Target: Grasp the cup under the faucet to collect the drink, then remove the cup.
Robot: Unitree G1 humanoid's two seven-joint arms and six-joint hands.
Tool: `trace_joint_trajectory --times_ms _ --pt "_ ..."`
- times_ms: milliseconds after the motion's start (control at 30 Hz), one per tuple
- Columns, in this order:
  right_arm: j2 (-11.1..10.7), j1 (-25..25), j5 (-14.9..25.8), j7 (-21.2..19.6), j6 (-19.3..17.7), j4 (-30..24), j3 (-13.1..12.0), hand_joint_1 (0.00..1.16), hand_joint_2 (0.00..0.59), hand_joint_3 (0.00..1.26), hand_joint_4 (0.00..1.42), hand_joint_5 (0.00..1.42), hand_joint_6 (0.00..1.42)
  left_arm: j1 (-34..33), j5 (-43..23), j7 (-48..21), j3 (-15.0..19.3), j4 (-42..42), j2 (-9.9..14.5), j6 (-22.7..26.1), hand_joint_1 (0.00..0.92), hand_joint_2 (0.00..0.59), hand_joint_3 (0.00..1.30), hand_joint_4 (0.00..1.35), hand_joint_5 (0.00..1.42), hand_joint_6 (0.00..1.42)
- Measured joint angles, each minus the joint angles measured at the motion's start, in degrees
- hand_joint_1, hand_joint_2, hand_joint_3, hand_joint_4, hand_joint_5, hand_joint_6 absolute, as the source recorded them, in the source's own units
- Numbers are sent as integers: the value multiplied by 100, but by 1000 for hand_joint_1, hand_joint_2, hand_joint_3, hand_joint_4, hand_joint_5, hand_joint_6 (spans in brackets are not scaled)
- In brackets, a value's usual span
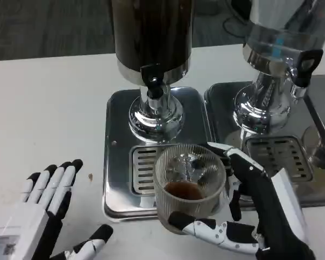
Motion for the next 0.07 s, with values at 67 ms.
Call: trace_joint_trajectory --times_ms 67 --pt "4 0 0 0 0 0 -2 1005 127 495 627 895 1321 0 -1 0 -10 0 -2 10 0 190 0 0 0 0"
